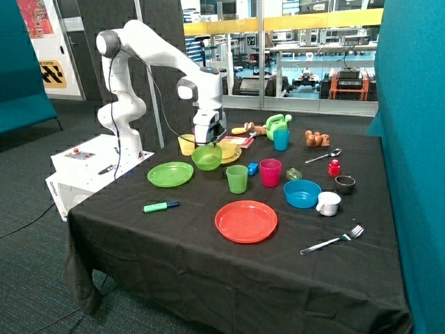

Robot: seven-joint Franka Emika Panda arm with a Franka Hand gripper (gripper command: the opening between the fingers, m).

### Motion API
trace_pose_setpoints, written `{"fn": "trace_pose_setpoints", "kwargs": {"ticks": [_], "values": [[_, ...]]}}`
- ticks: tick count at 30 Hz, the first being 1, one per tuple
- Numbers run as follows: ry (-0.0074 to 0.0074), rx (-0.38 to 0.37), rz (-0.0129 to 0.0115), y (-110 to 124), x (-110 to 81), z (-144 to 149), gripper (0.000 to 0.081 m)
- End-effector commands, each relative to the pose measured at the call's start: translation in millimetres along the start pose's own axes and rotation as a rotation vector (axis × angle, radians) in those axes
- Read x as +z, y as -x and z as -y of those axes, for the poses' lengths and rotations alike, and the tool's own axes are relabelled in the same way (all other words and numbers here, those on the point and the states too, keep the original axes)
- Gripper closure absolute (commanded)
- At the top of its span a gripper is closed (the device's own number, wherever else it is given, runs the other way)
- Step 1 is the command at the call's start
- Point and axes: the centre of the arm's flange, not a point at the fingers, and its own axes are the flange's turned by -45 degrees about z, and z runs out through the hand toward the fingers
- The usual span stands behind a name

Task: Place the bowls on the appropriate plate

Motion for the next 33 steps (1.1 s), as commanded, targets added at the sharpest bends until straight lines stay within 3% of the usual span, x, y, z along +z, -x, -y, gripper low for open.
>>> {"fn": "trace_pose_setpoints", "kwargs": {"ticks": [1, 25, 33], "values": [[0.0012, -0.018, -0.0065, 27, -5.6, 8, 0.0808], [0.0012, -0.007, -0.0065, 97, -1.1, -5, 0.0808], [0.0011, 0.017, -0.0065, 118, 9.5, -13, 0.0808]]}}
